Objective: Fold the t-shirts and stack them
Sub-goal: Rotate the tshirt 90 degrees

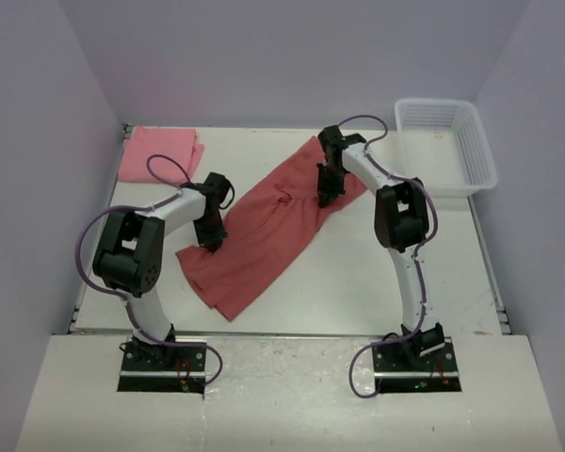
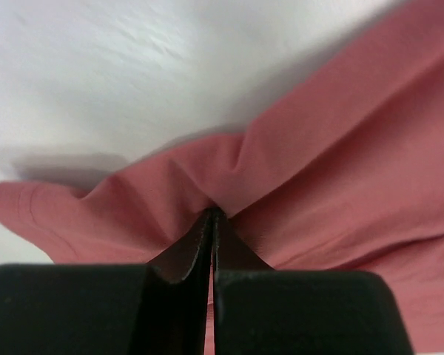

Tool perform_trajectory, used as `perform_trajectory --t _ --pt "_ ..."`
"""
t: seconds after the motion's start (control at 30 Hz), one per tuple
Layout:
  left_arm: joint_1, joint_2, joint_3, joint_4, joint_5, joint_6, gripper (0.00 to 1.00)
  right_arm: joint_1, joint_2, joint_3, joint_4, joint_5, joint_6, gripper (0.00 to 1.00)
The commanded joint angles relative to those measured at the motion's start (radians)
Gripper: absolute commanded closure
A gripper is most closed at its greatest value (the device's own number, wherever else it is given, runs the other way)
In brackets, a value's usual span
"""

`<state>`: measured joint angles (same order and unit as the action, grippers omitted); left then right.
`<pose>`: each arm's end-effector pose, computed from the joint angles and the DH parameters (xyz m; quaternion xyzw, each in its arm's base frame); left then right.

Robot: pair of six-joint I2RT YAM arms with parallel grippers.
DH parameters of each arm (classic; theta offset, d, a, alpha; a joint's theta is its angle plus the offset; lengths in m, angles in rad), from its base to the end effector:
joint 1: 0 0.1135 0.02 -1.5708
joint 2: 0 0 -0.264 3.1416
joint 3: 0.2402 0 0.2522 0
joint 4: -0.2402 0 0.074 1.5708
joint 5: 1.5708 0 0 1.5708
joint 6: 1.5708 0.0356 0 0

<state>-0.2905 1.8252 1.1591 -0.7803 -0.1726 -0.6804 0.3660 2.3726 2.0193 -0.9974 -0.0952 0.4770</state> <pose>0.3176 -0.0886 0.1566 -0.1979 0.9745 0.0472 0.0949 0.4509 0.1764 0.1618 0.0499 0.9916 0.0880 0.0808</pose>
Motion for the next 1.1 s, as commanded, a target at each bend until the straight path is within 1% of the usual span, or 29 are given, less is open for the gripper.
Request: perform_trajectory --t 0.0,0.07,0.13,0.2,0.23,0.27,0.3,0.33,0.4,0.43,0.47,0.5,0.53,0.57,0.6,0.63,0.67,0.7,0.73,0.77,0.8,0.83,0.87,0.9,0.93,0.97,1.0,1.03,1.07 --pt "-0.079 -0.001 -0.076 -0.062 0.113 -0.057 1.0 -0.007 0.072 0.195 -0.089 0.04 -0.078 0.94" --pt "-0.137 -0.026 -0.081 -0.069 0.108 -0.08 1.0 -0.007 0.097 0.264 -0.089 0.029 -0.113 0.93" --pt "-0.206 -0.058 -0.079 -0.08 0.098 -0.1 1.0 -0.007 0.085 0.277 -0.046 0.02 -0.135 0.93" --pt "-0.254 -0.084 -0.053 -0.097 0.044 -0.139 1.0 -0.009 0.024 0.233 0.014 0.009 -0.156 0.93" --pt "-0.304 -0.116 -0.015 -0.114 0.015 -0.154 1.0 -0.007 -0.008 0.204 0.087 0.009 -0.164 0.93" --pt "-0.326 -0.133 0.003 -0.117 -0.037 -0.159 1.0 -0.007 -0.047 0.14 0.126 0.002 -0.166 0.93" --pt "-0.369 -0.167 0.026 -0.123 -0.063 -0.16 1.0 -0.007 -0.123 0.112 0.167 -0.006 -0.169 0.93" --pt "-0.384 -0.182 0.077 -0.137 -0.088 -0.162 1.0 -0.007 -0.162 0.089 0.221 -0.015 -0.172 0.93" --pt "-0.403 -0.231 0.123 -0.14 -0.143 -0.15 1.0 -0.004 -0.241 0.033 0.261 -0.038 -0.167 0.93" --pt "-0.4 -0.247 0.163 -0.123 -0.151 -0.116 1.0 -0.002 -0.33 0.012 0.291 -0.049 -0.164 0.93" --pt "-0.401 -0.259 0.186 -0.113 -0.177 -0.098 1.0 -0.002 -0.376 -0.038 0.302 -0.054 -0.163 0.92" --pt "-0.401 -0.273 0.25 -0.109 -0.197 -0.078 1.0 -0.001 -0.473 -0.066 0.318 -0.046 -0.156 0.91" --pt "-0.398 -0.273 0.284 -0.108 -0.23 -0.036 1.0 -0.001 -0.525 -0.102 0.325 -0.044 -0.143 0.9" --pt "-0.389 -0.262 0.318 -0.1 -0.237 -0.01 1.0 0.001 -0.571 -0.176 0.332 -0.047 -0.141 0.82" --pt "-0.38 -0.251 0.386 -0.094 -0.243 0.014 1.0 -0.001 -0.658 -0.212 0.332 -0.047 -0.14 0.76" --pt "-0.363 -0.236 0.424 -0.093 -0.225 0.047 1.0 -0.001 -0.697 -0.287 0.327 -0.04 -0.126 0.67" --pt "-0.345 -0.219 0.454 -0.088 -0.19 0.067 1.0 0.001 -0.732 -0.327 0.322 -0.035 -0.12 0.61" --pt "-0.294 -0.174 0.487 -0.074 -0.147 0.085 1.0 0.002 -0.763 -0.364 0.312 -0.038 -0.117 0.58" --pt "-0.267 -0.146 0.543 -0.07 -0.058 0.105 1.0 0.005 -0.821 -0.407 0.312 -0.064 -0.117 0.57" --pt "-0.221 -0.088 0.569 -0.065 -0.007 0.116 0.99 0.008 -0.845 -0.491 0.312 -0.07 -0.115 0.57" --pt "-0.204 -0.057 0.621 -0.047 0.043 0.146 0.97 0.013 -0.866 -0.526 0.301 -0.055 -0.11 0.56" --pt "-0.191 -0.02 0.657 -0.045 0.138 0.163 0.96 0.027 -0.901 -0.598 0.293 -0.046 -0.103 0.57" --pt "-0.179 0.064 0.695 -0.051 0.175 0.177 0.94 0.037 -0.918 -0.635 0.292 -0.041 -0.1 0.59" --pt "-0.18 0.107 0.781 -0.062 0.223 0.218 0.92 0.063 -0.934 -0.669 0.299 -0.04 -0.095 0.69" --pt "-0.18 0.156 0.828 -0.072 0.289 0.235 0.91 0.08 -0.961 -0.73 0.305 -0.032 -0.091 0.84" --pt "-0.179 0.248 0.873 -0.089 0.312 0.248 0.9 0.099 -0.973 -0.758 0.309 -0.022 -0.08 1.0" --pt "-0.18 0.287 0.945 -0.112 0.358 0.271 0.9 0.134 -0.987 -0.784 0.327 -0.015 -0.055 1.0" --pt "-0.18 0.324 0.97 -0.119 0.387 0.28 0.99 0.152 -1.001 -0.836 0.338 -0.035 -0.051 1.0" --pt "-0.18 0.371 0.981 -0.114 0.422 0.289 1.0 0.171 -1.019 -0.856 0.347 -0.043 -0.043 1.0"
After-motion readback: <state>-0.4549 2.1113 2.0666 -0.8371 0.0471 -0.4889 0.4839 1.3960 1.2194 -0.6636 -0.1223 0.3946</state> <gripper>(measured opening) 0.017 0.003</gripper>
